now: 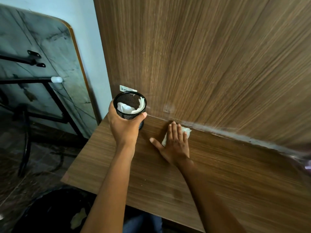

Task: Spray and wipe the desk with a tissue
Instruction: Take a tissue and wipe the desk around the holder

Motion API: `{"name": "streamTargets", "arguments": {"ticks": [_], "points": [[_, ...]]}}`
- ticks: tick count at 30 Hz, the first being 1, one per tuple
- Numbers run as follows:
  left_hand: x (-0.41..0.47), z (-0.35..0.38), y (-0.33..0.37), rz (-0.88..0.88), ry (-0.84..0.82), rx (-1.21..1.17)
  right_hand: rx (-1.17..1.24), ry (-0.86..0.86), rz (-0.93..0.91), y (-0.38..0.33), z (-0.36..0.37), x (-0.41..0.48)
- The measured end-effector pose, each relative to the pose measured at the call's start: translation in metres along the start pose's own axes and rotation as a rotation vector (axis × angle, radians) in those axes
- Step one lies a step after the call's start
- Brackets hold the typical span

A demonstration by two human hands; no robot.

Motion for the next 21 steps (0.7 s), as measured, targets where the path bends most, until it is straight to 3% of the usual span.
{"name": "streamTargets", "arguments": {"ticks": [4, 10, 15, 21], "points": [[0.001, 0.002, 0.004, 0.007, 0.016, -0.017, -0.007, -0.023, -0.117, -0.049, 0.009, 0.011], [0.014, -0.009, 0.003, 0.002, 0.02, -0.024, -0.022, -0.109, -0.49, -0.062, 0.018, -0.019], [0.017, -0.017, 0.007, 0.007, 0.033, -0.033, -0.037, -0.128, -0.311, -0.032, 0.009, -0.001], [0.021, -0.021, 0.008, -0.013, 0.073, -0.018, -0.061, -0.155, -0.305, -0.098, 0.021, 0.038]]}}
Point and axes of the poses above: each hand's wrist, its own x-axis towards the middle knuckle, its own z-axis out of the palm, y = z × x, the point moved 6 cm from there along x, towards the middle knuckle, and after that the axes turned 7 degrees about y, right-handed, at the moved point
